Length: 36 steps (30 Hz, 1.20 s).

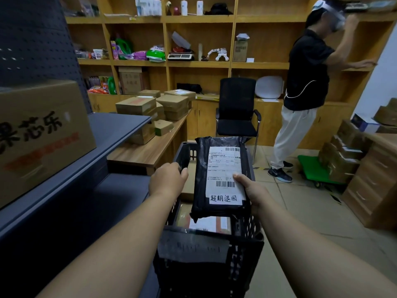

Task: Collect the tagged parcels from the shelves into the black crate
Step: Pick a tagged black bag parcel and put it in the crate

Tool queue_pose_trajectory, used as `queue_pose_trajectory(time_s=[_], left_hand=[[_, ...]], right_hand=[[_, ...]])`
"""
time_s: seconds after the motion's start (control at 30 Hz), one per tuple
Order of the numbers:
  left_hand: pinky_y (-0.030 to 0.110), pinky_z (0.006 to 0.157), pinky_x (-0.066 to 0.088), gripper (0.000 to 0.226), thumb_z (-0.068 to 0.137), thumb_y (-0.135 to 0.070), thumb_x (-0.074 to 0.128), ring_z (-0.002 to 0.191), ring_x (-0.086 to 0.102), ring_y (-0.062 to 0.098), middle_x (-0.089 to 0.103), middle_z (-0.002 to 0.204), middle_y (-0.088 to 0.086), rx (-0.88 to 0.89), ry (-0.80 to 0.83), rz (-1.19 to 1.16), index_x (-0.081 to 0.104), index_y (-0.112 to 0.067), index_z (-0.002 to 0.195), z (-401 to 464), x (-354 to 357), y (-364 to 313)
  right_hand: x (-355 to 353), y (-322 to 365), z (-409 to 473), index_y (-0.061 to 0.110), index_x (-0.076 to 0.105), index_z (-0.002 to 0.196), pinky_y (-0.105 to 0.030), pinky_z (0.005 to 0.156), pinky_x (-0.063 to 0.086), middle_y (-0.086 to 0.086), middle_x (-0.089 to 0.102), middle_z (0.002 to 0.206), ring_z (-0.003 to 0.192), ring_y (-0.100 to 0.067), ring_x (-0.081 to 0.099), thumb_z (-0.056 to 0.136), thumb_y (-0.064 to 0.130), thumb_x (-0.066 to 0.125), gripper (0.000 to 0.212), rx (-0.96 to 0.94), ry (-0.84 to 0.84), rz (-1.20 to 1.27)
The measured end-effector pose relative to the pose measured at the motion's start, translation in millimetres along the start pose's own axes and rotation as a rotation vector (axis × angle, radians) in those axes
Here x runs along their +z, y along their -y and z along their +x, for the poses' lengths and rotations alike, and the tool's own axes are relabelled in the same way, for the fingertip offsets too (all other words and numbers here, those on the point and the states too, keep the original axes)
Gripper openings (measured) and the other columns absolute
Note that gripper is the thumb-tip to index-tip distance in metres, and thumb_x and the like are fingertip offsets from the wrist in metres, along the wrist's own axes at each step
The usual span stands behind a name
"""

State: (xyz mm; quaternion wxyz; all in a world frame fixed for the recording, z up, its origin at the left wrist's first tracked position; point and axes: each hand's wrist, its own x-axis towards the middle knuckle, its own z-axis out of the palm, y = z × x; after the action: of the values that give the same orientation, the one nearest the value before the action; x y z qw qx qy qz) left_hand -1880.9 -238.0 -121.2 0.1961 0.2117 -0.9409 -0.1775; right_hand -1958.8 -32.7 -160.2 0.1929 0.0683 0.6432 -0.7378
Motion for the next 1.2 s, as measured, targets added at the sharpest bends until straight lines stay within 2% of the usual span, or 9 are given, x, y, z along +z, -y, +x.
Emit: queue_pose_trajectory(time_s=[0.23, 0.43, 0.57, 0.63, 0.7, 0.8, 0.97, 1.07, 1.2], left_hand=[[0.027, 0.059, 0.037, 0.029, 0.093, -0.040, 0.045, 0.076, 0.052, 0.017, 0.058, 0.082, -0.001, -0.123, 0.070, -0.131, 0.062, -0.018, 0.090, 51, 42, -13], [0.027, 0.061, 0.037, 0.030, 0.094, -0.039, 0.046, 0.074, 0.054, 0.018, 0.061, 0.080, 0.002, -0.240, 0.247, -0.368, 0.062, -0.016, 0.083, 83, 73, -13], [0.032, 0.062, 0.040, 0.034, 0.092, -0.039, 0.051, 0.070, 0.052, 0.024, 0.055, 0.070, 0.006, -0.408, 0.344, -0.640, 0.059, -0.012, 0.072, 98, 96, -11], [0.036, 0.067, 0.050, 0.030, 0.091, -0.038, 0.053, 0.079, 0.061, 0.027, 0.064, 0.081, 0.007, -0.502, 0.375, -0.767, 0.064, -0.014, 0.078, 105, 108, -9], [0.042, 0.082, 0.056, 0.024, 0.091, -0.038, 0.054, 0.091, 0.064, 0.028, 0.068, 0.092, 0.007, -0.562, 0.384, -0.829, 0.066, -0.020, 0.078, 113, 118, -6], [0.044, 0.087, 0.055, 0.020, 0.091, -0.034, 0.056, 0.094, 0.064, 0.026, 0.069, 0.093, 0.005, -0.639, 0.382, -0.866, 0.067, -0.022, 0.080, 125, 136, 3], [0.045, 0.085, 0.055, 0.020, 0.093, -0.028, 0.055, 0.090, 0.066, 0.028, 0.071, 0.092, 0.006, -0.725, 0.393, -0.885, 0.065, -0.025, 0.076, 146, 162, 16], [0.045, 0.087, 0.055, 0.016, 0.093, -0.025, 0.055, 0.091, 0.065, 0.030, 0.069, 0.092, 0.007, -0.752, 0.369, -0.879, 0.063, -0.020, 0.081, 157, 179, 27], [0.042, 0.086, 0.054, 0.010, 0.093, -0.024, 0.056, 0.090, 0.064, 0.029, 0.066, 0.088, 0.006, -0.774, 0.343, -0.853, 0.064, -0.018, 0.091, 168, 199, 36]], right_hand=[[-1, 8, 68, 0.001, 0.067, 0.090, -0.047, 0.073, 0.059, -0.019, 0.073, 0.085, 0.074, -0.035, 0.071, 0.070, 0.032, 0.078, 0.038, 0.030, -0.010, -0.034], [7, 5, 108, 0.001, 0.067, 0.089, -0.031, 0.047, 0.055, -0.013, 0.074, 0.068, 0.055, -0.028, 0.070, 0.077, 0.029, 0.074, 0.031, 0.092, 0.023, 0.000], [12, 1, 128, 0.000, 0.067, 0.091, -0.031, 0.048, 0.055, -0.014, 0.074, 0.072, 0.058, -0.028, 0.071, 0.078, 0.027, 0.073, 0.030, 0.122, 0.028, 0.009], [16, 0, 138, -0.001, 0.066, 0.094, -0.033, 0.052, 0.056, -0.017, 0.074, 0.080, 0.064, -0.031, 0.071, 0.078, 0.027, 0.073, 0.032, 0.140, 0.021, -0.008], [19, -2, 150, -0.001, 0.065, 0.096, -0.036, 0.055, 0.058, -0.019, 0.073, 0.082, 0.068, -0.032, 0.071, 0.078, 0.026, 0.073, 0.034, 0.157, 0.009, -0.014], [25, -7, 169, -0.001, 0.063, 0.100, -0.044, 0.067, 0.060, -0.021, 0.073, 0.088, 0.075, -0.035, 0.071, 0.078, 0.028, 0.074, 0.038, 0.188, -0.008, -0.035], [38, -19, 201, 0.006, 0.060, 0.102, -0.034, 0.051, 0.057, -0.016, 0.073, 0.085, 0.067, -0.029, 0.072, 0.086, 0.028, 0.066, 0.027, 0.212, 0.004, -0.079], [46, -27, 219, 0.007, 0.062, 0.104, -0.042, 0.067, 0.060, -0.016, 0.073, 0.090, 0.078, -0.032, 0.072, 0.087, 0.029, 0.064, 0.028, 0.226, -0.001, -0.142], [55, -35, 237, 0.008, 0.063, 0.104, -0.041, 0.064, 0.059, -0.017, 0.074, 0.089, 0.077, -0.032, 0.072, 0.088, 0.029, 0.064, 0.027, 0.283, -0.007, -0.159]])
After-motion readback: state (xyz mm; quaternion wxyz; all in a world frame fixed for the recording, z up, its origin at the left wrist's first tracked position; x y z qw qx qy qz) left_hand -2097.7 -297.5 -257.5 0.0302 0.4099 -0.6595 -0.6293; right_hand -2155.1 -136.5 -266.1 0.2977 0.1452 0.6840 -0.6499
